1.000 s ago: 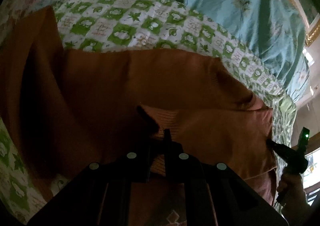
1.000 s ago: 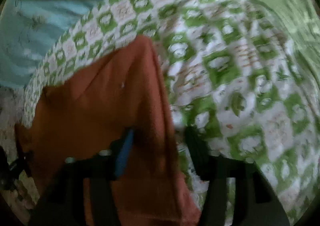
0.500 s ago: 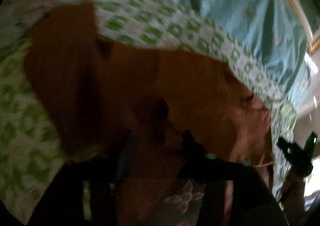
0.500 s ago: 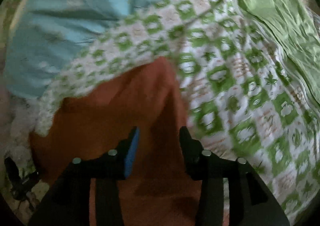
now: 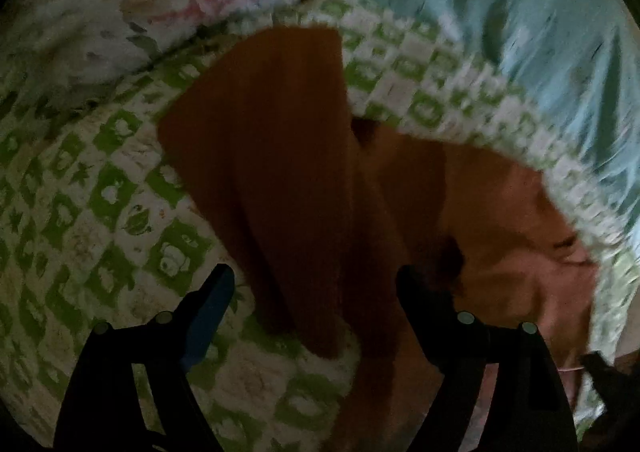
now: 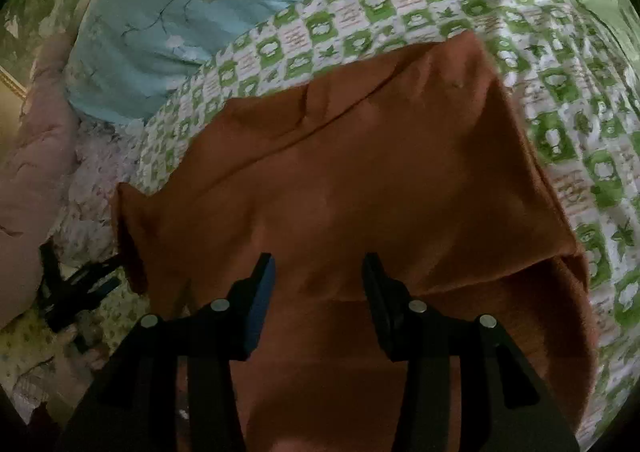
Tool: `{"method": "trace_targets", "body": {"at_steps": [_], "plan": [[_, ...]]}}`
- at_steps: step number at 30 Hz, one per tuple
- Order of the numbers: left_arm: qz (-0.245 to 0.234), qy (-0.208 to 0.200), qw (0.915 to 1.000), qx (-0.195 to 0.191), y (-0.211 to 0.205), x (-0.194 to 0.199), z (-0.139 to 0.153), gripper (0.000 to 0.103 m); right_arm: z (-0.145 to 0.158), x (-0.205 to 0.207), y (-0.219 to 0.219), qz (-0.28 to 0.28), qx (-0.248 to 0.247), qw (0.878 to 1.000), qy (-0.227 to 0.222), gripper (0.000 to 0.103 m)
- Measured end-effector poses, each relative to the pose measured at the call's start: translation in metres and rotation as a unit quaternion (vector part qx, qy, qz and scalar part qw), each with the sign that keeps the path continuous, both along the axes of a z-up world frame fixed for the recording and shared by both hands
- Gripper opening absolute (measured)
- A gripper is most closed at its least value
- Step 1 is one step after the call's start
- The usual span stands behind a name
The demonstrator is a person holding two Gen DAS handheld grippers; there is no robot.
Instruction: Fold small clothes
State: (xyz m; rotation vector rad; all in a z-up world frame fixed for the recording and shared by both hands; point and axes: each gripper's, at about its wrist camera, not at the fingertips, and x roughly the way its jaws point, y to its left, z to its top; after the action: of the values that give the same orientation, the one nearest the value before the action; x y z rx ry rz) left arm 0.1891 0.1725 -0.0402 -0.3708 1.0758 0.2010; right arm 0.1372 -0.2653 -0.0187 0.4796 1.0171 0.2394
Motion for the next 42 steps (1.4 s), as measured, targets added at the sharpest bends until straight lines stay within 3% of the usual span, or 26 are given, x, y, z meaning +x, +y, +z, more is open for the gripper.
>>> {"method": "trace_targets", "body": {"at_steps": [2,3,7,11,14,17,22,25,29,33,37,40,42], "plan": [[-0.013,0.019,0.9997,-0.004,0.002,0.008,-0.011,0.003,0.002,-0.002,-0.002,0.0,0.002,1.0,0.001,0.047],[-0.016,0.022,0.9996,-0.008,0.004,0.009,-0.013,0.002,0.002,-0.002,-0.003,-0.002,0.001,1.0,0.0,0.047],[-0.041,-0.025,0.9986,-0.022,0.003,-0.003,0.014,0.002,0.006,-0.004,-0.015,-0.018,-0.001,1.0,-0.003,0.047],[-0.095,-0.09,0.9899,-0.055,-0.028,-0.012,0.069,0.002,0.007,-0.008,-0.028,-0.037,-0.003,0.999,-0.007,0.047],[-0.168,-0.137,0.9733,-0.076,-0.079,-0.01,0.104,0.002,0.007,-0.007,-0.037,-0.049,0.0,0.999,-0.01,0.047],[-0.246,-0.152,0.951,-0.109,-0.142,0.0,0.117,0.002,0.006,-0.008,-0.05,-0.069,0.013,0.997,-0.012,0.047],[-0.335,-0.128,0.9203,-0.155,-0.248,0.02,0.103,0.002,0.007,-0.02,-0.083,-0.113,0.007,0.993,-0.018,0.047],[-0.379,-0.097,0.9036,-0.174,-0.314,0.035,0.08,0.002,0.004,-0.03,-0.108,-0.143,0.005,0.99,-0.016,0.047],[-0.404,-0.058,0.8968,-0.171,-0.37,0.056,0.042,0.002,-0.002,-0.042,-0.136,-0.174,0.009,0.985,-0.008,0.047],[-0.418,-0.011,0.8951,-0.153,-0.399,0.066,0.003,0.004,-0.008,-0.048,-0.15,-0.189,0.015,0.982,-0.002,0.047],[-0.419,0.017,0.8947,-0.153,-0.398,0.06,-0.015,0.025,-0.011,-0.048,-0.153,-0.188,0.023,0.982,0.0,0.047],[-0.417,0.015,0.8966,-0.149,-0.377,0.046,-0.011,0.047,-0.011,-0.045,-0.149,-0.178,0.026,0.984,0.0,0.047],[-0.411,0.011,0.8999,-0.145,-0.354,0.033,-0.006,0.053,-0.011,-0.04,-0.141,-0.162,0.029,0.986,-0.001,0.051]]}}
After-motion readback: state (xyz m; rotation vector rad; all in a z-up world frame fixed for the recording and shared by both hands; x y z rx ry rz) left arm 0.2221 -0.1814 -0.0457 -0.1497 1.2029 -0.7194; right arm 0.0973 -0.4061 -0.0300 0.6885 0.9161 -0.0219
